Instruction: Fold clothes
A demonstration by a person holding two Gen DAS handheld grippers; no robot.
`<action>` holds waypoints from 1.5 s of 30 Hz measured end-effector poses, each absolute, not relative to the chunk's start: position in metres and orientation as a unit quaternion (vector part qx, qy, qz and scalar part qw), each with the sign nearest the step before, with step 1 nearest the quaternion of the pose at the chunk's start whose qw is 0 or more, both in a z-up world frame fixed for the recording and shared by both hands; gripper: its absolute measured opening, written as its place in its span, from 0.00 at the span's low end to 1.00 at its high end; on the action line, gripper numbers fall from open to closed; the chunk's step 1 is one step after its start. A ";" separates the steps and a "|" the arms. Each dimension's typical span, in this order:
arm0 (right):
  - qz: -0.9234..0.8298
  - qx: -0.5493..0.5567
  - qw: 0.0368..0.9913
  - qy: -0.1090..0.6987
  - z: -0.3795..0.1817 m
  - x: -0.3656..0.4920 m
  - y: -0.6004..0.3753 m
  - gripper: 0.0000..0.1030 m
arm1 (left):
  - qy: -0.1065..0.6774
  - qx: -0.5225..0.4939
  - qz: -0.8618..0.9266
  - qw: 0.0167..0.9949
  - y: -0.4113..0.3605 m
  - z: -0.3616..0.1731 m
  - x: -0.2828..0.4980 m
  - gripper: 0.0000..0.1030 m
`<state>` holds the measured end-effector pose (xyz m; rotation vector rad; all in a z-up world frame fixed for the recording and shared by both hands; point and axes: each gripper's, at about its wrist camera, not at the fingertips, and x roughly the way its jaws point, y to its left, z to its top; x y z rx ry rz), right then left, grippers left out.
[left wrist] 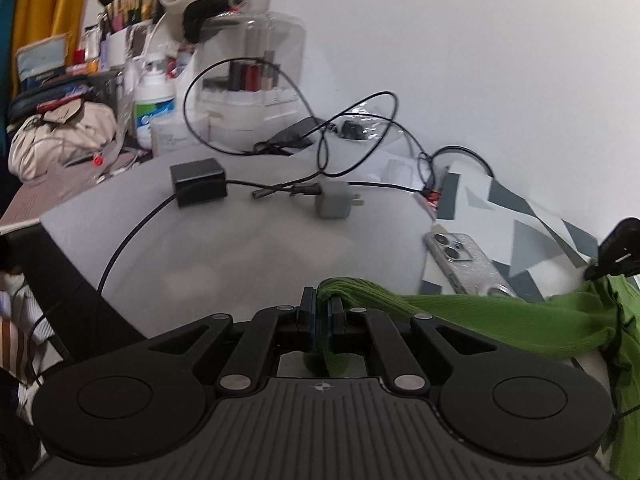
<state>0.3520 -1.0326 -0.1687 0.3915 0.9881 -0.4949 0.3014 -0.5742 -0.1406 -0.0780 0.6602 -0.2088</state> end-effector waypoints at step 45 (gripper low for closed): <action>-0.273 0.276 0.852 0.353 -0.152 0.179 -1.029 0.60 | 0.369 -0.313 -0.060 0.873 -0.548 -0.125 0.340 0.05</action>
